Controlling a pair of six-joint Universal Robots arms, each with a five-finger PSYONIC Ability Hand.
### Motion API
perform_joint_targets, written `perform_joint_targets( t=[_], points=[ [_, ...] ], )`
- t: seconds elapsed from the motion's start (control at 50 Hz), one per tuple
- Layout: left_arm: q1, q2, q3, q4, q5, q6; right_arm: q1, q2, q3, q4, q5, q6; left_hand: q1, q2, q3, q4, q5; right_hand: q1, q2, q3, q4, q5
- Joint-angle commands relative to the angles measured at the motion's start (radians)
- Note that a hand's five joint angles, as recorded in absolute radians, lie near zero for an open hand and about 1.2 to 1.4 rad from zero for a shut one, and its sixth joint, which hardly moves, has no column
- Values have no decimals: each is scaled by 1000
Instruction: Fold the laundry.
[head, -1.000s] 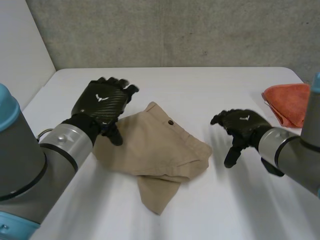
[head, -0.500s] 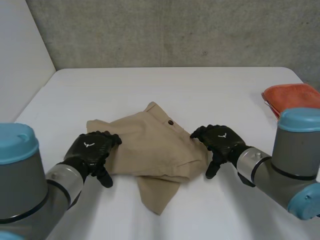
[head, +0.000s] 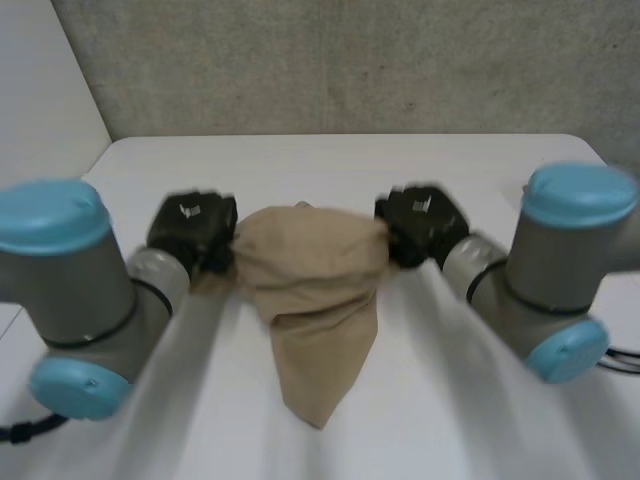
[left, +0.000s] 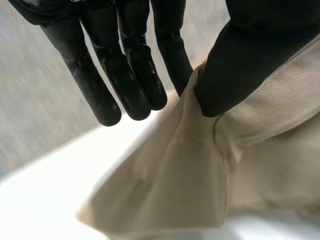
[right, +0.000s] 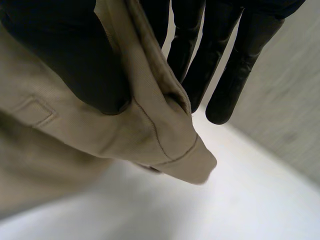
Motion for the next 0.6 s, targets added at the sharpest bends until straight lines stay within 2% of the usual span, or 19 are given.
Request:
perform_joint_targets(
  t=[0.02, 0.16, 0.22, 0.32, 0.4, 0.46, 0.54, 0.6],
  points=[
    [2, 210, 148, -142, 26, 81, -4, -209, -200, 253, 10, -117, 241, 202, 209, 200, 255, 438, 228, 218, 210, 254],
    [14, 327, 308, -207, 119, 83, -7, -343, -378, 420, 39, -275, 241, 202, 209, 200, 255, 438, 228, 218, 210, 254],
    [35, 332, 348, -215, 131, 84, -1, -342, -430, 471, 70, -312, 241, 202, 209, 200, 255, 438, 228, 218, 210, 254],
    [57, 301, 375, -216, 139, 84, 8, -278, -528, 584, 179, -432, 241, 202, 209, 200, 255, 438, 228, 218, 210, 254],
    [57, 209, 392, -213, 141, 86, 8, -195, -568, 624, 208, -506, 241, 202, 209, 200, 255, 438, 228, 218, 210, 254],
    [51, 119, 410, -210, 141, 87, 8, -150, -580, 621, 208, -507, 241, 202, 209, 200, 255, 438, 228, 218, 210, 254],
    [54, -24, 484, -175, 136, 99, 9, -44, -622, 562, 210, -494, 241, 202, 209, 200, 255, 438, 228, 218, 210, 254],
    [51, -130, 597, -108, 131, 112, 13, 52, -695, 439, 211, -451, 241, 202, 209, 200, 255, 438, 228, 218, 210, 254]
  ],
)
